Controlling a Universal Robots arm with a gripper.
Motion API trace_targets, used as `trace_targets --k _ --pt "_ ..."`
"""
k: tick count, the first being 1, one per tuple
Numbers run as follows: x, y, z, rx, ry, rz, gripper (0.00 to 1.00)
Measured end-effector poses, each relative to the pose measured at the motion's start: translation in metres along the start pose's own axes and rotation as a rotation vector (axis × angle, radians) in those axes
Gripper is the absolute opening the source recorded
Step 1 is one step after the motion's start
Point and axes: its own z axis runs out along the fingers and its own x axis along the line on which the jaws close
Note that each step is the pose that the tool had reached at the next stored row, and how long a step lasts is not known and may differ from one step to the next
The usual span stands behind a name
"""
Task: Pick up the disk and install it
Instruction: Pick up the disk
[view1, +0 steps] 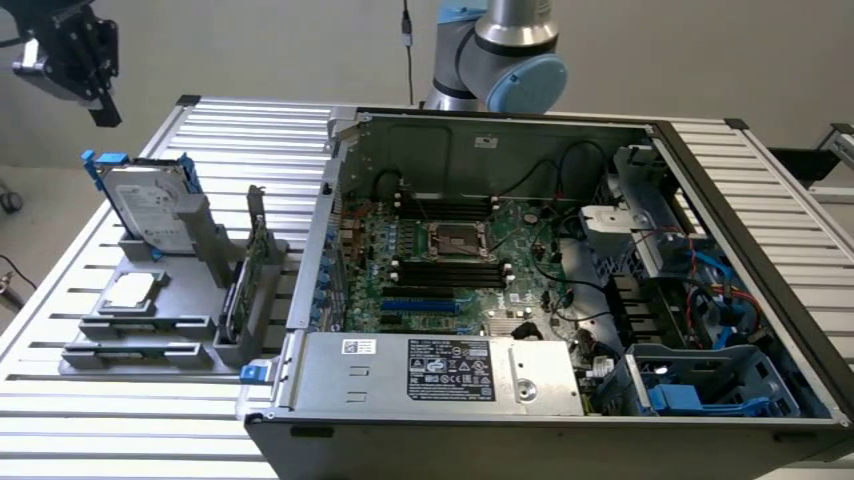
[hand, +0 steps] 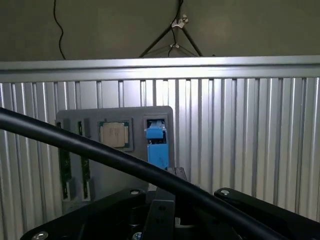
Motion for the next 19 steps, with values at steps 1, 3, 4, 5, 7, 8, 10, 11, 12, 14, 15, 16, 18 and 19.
trace_targets --k 1,3,4,5,7,8,10,11,12,14,15,16,18,19 --pt "0.0 0.0005 0.0001 0.0006 0.0002 -0.012 0.11" --pt "0.0 0.0024 0.0 0.0009 0.0006 -0.029 0.11" --pt "0.0 0.0043 0.0 0.0011 0.0006 -0.034 0.11" --pt "0.0 0.0067 0.0 0.0012 0.0007 -0.036 0.11" --pt "0.0 0.0121 0.0002 0.0017 0.0007 -0.04 0.11" --pt "0.0 0.0144 0.0002 0.0022 0.0007 -0.041 0.12" --pt "0.0 0.0162 0.0001 0.0024 0.0008 -0.041 0.18" --pt "0.0 0.0166 0.0002 0.0026 0.0007 -0.041 0.24" --pt "0.001 0.017 0.0002 0.003 0.0006 -0.041 0.24" --pt "0.002 0.0176 0.0002 0.0035 -0.001 -0.041 0.36" --pt "0.003 0.0176 0.0003 0.0037 -0.0021 -0.041 0.42" --pt "0.004 0.0176 0.0003 0.0038 -0.003 -0.041 0.42" --pt "0.009 0.0177 0.0006 0.004 -0.0066 -0.041 0.47" --pt "0.012 0.0177 0.0008 0.0042 -0.0086 -0.041 0.54"
